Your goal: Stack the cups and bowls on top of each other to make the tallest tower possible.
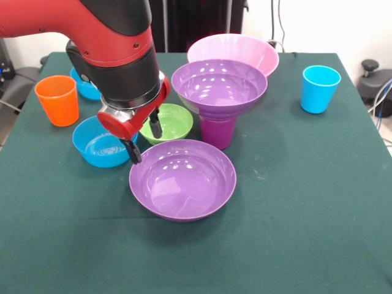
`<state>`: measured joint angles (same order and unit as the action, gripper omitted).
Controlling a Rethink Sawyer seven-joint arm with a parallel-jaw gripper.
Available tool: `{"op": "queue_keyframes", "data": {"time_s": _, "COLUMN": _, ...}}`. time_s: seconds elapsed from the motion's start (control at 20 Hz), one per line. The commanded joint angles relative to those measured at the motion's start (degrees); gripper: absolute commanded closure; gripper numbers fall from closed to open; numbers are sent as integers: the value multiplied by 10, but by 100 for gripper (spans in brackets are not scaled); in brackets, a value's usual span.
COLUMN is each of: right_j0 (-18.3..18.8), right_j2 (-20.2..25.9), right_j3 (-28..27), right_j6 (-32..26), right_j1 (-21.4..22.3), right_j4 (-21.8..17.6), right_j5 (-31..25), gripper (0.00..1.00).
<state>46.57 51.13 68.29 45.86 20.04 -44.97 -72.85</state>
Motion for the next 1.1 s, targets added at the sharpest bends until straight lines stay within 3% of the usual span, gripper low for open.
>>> {"op": "queue_keyframes", "data": {"time_s": 0.05, "right_j0": -25, "right_j2": -58, "right_j3": -21, "right_j6": -190, "right_j1": -5, "right_j4": -62, "right_j5": -47, "gripper": 0}}
{"op": "queue_keyframes", "data": {"time_s": 0.55, "right_j0": -40, "right_j2": -82, "right_j3": -29, "right_j6": -208, "right_j1": -2, "right_j4": -92, "right_j5": -58, "gripper": 0}}
{"op": "queue_keyframes", "data": {"time_s": 1.1, "right_j0": -53, "right_j2": -111, "right_j3": -22, "right_j6": -174, "right_j1": -7, "right_j4": -92, "right_j5": -80, "gripper": 0}}
